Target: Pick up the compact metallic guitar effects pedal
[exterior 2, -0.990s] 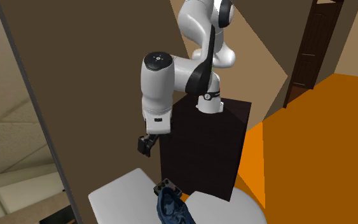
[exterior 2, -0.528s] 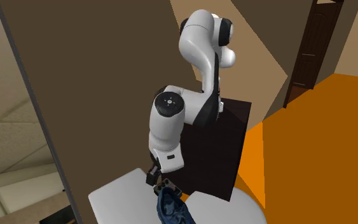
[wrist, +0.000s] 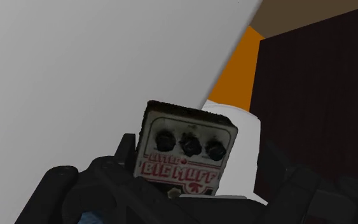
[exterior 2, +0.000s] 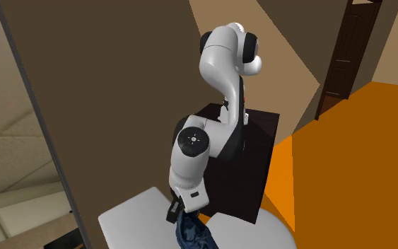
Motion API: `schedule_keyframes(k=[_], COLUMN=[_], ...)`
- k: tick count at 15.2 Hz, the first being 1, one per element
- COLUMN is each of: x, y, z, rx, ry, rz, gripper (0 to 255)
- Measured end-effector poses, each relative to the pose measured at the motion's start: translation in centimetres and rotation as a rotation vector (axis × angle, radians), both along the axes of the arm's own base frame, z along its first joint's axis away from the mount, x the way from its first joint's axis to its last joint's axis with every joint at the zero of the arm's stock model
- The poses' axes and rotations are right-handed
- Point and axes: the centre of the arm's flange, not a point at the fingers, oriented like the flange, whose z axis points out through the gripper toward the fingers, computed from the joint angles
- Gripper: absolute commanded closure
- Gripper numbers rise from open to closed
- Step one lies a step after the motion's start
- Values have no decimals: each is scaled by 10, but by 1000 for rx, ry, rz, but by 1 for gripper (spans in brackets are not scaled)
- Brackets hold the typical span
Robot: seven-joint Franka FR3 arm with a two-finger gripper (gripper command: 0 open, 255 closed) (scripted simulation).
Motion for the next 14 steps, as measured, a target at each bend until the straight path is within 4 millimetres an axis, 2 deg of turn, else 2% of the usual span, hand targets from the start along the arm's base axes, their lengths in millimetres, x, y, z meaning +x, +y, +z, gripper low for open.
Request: schedule_keyframes(k=[2, 3, 14], x=[1, 1, -1], y=[-1, -1, 1], z=[-6, -7, -8], rx=[-1, -1, 0], ry=[-3, -2, 3], rz=[-1, -1, 1], gripper=[0, 255, 255])
